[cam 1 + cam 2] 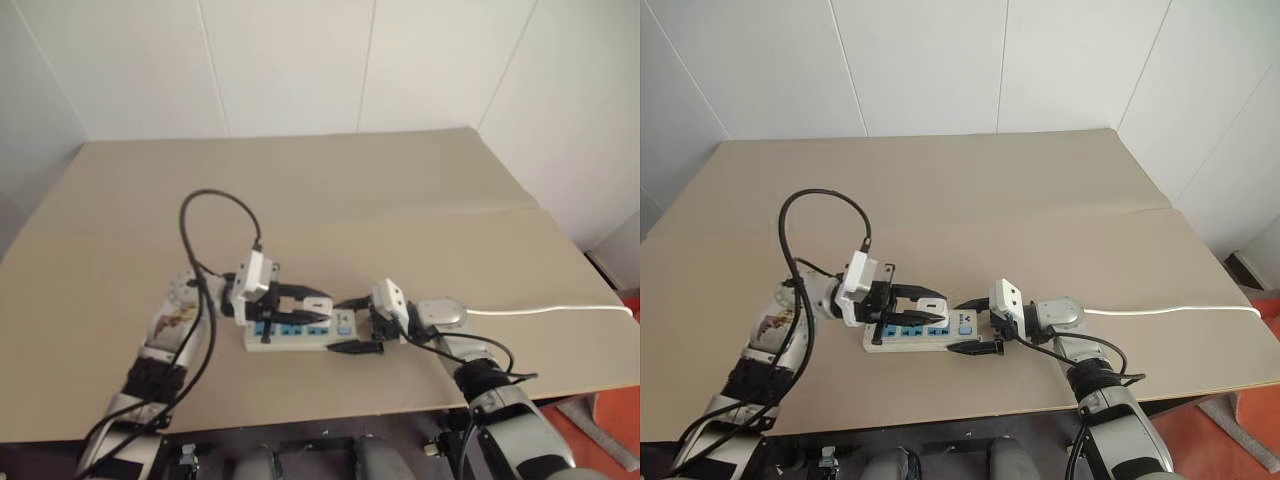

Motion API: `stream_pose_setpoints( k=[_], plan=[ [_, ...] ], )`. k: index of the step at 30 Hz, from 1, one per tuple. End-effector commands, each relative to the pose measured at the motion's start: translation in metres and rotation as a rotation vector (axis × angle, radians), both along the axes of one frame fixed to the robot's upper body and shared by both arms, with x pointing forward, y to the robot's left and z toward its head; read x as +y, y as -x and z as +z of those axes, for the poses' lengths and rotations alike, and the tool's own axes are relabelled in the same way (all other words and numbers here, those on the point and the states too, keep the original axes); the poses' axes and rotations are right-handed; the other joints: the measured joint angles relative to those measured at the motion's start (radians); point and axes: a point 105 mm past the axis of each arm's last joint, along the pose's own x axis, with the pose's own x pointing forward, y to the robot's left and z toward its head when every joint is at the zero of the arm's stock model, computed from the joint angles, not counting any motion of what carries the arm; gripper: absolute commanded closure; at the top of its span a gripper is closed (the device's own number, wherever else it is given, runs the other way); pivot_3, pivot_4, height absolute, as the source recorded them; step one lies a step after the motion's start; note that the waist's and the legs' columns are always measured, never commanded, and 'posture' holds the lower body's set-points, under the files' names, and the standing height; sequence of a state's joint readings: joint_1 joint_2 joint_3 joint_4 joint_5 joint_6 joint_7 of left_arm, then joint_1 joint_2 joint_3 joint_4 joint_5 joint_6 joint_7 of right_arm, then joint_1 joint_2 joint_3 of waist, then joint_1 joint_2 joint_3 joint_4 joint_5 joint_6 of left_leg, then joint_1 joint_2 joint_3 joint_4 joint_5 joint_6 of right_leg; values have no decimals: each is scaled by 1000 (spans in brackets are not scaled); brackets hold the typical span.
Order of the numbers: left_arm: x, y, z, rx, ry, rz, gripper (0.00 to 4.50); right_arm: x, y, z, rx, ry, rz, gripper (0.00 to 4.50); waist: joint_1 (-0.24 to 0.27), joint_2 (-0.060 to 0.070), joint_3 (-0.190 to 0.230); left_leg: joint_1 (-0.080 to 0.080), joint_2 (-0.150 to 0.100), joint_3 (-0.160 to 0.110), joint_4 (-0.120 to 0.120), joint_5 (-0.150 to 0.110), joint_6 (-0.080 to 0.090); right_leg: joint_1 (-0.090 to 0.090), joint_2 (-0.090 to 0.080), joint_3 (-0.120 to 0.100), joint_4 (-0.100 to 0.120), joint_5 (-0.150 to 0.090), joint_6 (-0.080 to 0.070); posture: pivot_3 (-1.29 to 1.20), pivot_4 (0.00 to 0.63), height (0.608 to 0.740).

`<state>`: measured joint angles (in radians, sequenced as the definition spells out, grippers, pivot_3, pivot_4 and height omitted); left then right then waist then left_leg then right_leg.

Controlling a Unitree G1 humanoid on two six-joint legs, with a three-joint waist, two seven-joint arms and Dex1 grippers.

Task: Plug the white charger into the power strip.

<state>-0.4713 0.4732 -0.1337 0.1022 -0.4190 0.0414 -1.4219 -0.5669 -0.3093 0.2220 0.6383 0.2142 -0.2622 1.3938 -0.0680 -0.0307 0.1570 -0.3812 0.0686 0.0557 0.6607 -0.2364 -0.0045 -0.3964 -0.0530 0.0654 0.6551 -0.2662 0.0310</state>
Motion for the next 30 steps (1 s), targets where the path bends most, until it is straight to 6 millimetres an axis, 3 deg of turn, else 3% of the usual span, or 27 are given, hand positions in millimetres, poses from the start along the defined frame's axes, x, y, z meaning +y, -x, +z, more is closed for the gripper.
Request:
stream_pose_setpoints(
  k=[1,13,30],
  plan=[
    [-3,1,2,-26,13,1,3469,0,13,-27,74,87,33,1084,0,0,0,0,0,0,0,0,0,0,0,0,0,0,0,0,150,740],
    [2,-4,-7,-15,-28,30,3469,-1,13,-28,77,84,18,1084,0,0,0,0,0,0,0,0,0,0,0,0,0,0,0,0,150,740],
    [-13,-9,-8,-29,5,23,3469,0,13,-30,81,93,19,1084,0,0,0,1,0,0,0,0,0,1,0,0,0,0,0,0,150,740]
  ],
)
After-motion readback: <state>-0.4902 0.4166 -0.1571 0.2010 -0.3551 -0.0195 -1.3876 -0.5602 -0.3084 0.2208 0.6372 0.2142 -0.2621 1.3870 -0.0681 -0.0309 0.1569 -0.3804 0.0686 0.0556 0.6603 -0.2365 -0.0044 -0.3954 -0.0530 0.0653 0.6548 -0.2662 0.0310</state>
